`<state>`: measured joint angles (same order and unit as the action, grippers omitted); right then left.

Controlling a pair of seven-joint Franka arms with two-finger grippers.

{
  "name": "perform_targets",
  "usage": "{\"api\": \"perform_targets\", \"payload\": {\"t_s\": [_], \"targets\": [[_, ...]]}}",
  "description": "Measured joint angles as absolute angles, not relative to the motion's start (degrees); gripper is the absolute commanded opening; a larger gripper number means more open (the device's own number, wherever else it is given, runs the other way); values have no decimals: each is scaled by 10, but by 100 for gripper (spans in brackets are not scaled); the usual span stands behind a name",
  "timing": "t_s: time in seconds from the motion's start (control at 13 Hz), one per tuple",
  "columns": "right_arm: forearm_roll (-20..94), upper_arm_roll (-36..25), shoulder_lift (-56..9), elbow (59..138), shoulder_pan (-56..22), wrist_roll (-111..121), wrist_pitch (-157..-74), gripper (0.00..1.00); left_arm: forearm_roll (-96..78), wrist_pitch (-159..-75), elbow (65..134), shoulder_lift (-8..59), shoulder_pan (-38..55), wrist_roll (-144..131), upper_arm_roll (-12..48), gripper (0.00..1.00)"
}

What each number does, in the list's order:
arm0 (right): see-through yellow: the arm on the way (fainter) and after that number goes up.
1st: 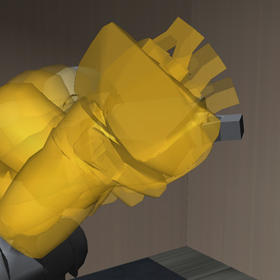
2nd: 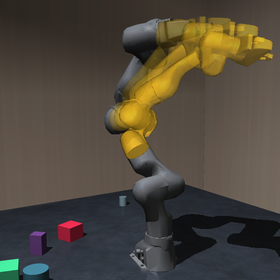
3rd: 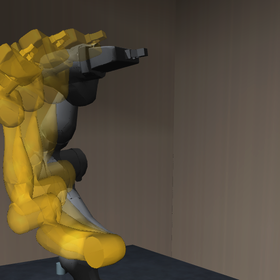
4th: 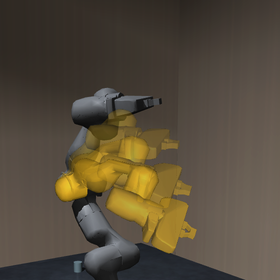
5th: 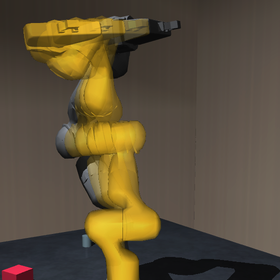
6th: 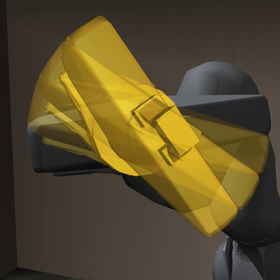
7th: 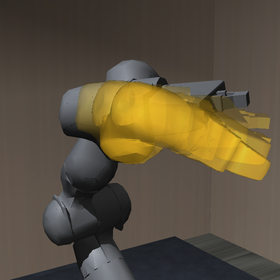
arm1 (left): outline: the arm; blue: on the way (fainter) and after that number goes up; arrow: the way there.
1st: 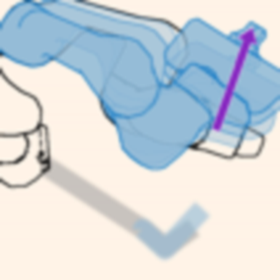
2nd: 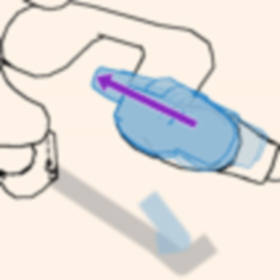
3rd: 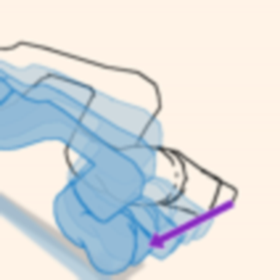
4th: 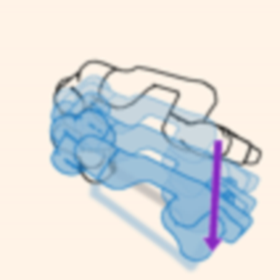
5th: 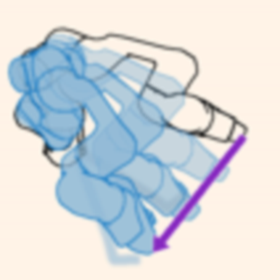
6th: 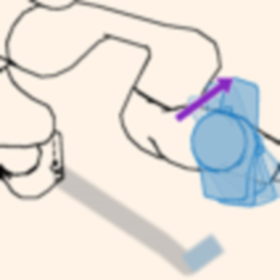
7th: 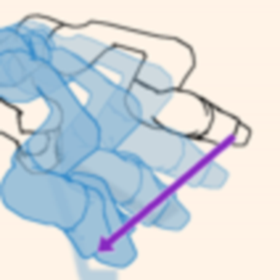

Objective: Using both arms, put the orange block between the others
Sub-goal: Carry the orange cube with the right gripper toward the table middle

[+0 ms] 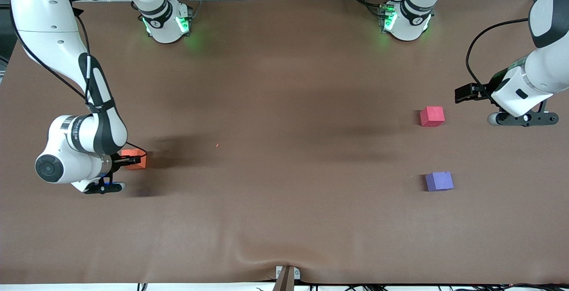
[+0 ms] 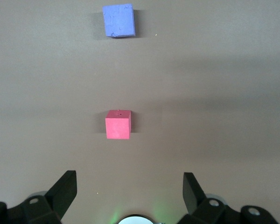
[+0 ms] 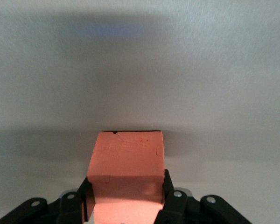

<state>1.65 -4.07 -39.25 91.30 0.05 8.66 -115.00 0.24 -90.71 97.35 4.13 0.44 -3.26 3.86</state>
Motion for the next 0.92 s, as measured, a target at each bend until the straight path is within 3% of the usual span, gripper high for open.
{"api": "perform_targets", "payload": {"t_s": [0.38,0.92], "targets": [[28,15,-347,867,-44,5,-1146,48,2,-932,982,43,5,-33,39,100],[47,31,-337,875,-293,-330,-1176,52,2,-942,986,56,6,-33,41,100]]}}
